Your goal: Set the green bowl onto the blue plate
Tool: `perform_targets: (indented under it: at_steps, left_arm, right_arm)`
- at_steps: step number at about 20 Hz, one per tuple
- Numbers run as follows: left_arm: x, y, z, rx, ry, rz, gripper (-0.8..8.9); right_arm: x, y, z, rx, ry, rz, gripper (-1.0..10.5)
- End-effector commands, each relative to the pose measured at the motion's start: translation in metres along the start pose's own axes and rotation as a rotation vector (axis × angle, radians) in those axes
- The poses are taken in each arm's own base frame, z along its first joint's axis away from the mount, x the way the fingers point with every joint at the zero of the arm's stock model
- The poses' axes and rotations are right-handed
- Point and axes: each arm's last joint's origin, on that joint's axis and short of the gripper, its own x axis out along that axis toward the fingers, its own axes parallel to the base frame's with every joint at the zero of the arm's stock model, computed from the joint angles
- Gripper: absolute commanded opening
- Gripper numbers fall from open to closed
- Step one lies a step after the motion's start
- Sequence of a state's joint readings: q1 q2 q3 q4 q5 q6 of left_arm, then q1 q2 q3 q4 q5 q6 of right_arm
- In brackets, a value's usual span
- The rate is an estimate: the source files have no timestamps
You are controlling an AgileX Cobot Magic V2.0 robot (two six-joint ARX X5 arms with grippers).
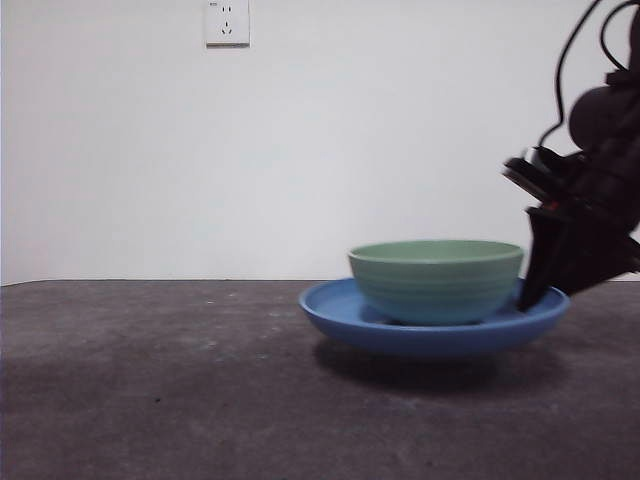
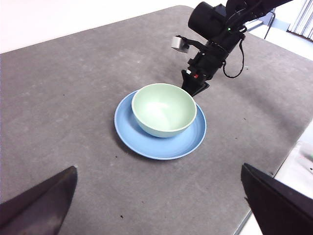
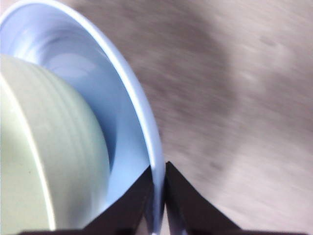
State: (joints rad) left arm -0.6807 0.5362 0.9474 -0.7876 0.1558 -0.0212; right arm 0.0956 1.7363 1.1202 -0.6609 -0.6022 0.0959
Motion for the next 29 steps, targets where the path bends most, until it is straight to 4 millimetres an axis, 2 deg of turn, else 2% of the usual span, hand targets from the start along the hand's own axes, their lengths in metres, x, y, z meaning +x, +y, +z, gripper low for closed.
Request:
perform_targets:
  at_steps: [1, 7, 10, 19, 22, 25, 29]
  left_arm:
    - [-0.001, -0.001, 0.004, -0.001, -0.018, -0.006, 5.98]
    - [-0.001, -0.001, 0.004, -0.002, -0.017, -0.006, 5.98]
    - [-0.001, -0.001, 0.004, -0.001, -0.018, -0.006, 5.98]
    - [-0.001, -0.001, 0.004, -0.001, -0.018, -0.006, 5.98]
    - [-0.001, -0.001, 0.004, -0.001, -0.018, -0.006, 5.98]
    - [-0.001, -0.001, 0.004, -0.001, -0.018, -0.006, 5.98]
    - [-0.001, -0.001, 0.004, -0.001, -0.018, -0.006, 5.98]
  right_arm:
    - [0.011, 0.014, 0.004, 0.004, 0.017, 0.032, 0.1]
    - [0.041, 0.059, 0.000, -0.062, 0.032, 0.074, 0.1]
    - [0.059, 0.069, -0.005, -0.076, 0.068, 0.074, 0.1]
    - [0.090, 0.056, -0.009, -0.040, 0.137, 0.013, 0.1]
    - [0.091, 0.056, -0.009, -0.042, 0.136, 0.014, 0.5]
    - [0.090, 0.056, -0.009, -0.041, 0.135, 0.013, 2.1]
    - [0.084, 0.057, -0.002, -0.051, 0.129, -0.003, 2.1]
